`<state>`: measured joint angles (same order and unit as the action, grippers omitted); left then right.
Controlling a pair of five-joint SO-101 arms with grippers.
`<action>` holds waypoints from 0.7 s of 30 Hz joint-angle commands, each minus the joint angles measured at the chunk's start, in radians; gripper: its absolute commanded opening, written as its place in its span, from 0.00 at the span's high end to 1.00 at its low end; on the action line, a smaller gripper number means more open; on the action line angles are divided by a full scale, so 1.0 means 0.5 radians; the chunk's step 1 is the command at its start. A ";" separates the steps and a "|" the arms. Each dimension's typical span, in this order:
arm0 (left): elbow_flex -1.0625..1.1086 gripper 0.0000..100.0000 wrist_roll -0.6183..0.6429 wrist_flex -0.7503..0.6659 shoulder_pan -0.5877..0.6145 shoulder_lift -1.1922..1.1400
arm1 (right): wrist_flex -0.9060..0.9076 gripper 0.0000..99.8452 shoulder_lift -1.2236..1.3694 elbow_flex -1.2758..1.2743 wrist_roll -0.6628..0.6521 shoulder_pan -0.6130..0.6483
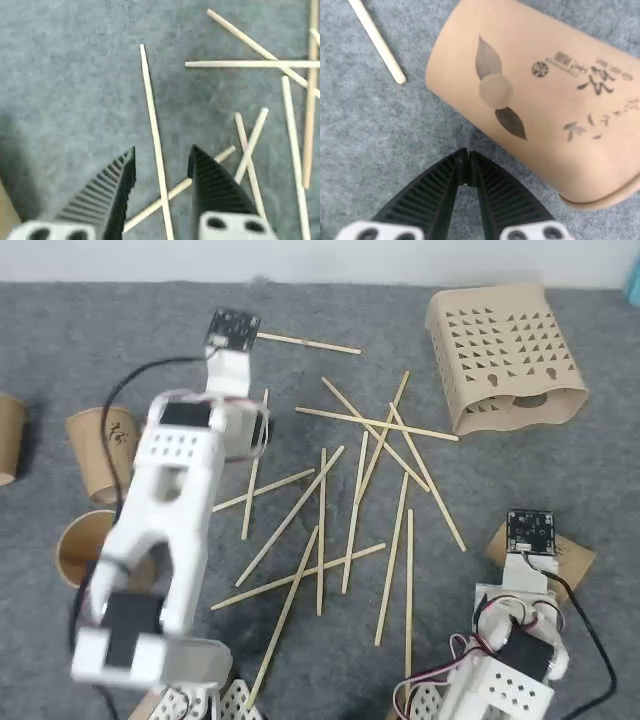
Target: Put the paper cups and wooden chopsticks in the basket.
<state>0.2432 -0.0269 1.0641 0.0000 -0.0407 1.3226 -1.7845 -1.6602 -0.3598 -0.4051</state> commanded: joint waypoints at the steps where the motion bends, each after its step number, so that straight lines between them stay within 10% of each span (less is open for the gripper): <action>1: -0.410 0.84 -0.015 -0.009 0.000 -0.356 | 0.008 0.99 0.014 0.110 -0.031 -0.029; 21: -2.812 0.84 -0.021 0.761 0.095 -2.167 | 0.008 0.99 0.014 0.110 -0.031 -0.029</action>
<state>-0.9321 -0.0284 1.3878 0.0353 -1.0503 1.3226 -1.7845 -1.6586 -0.3598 -0.4051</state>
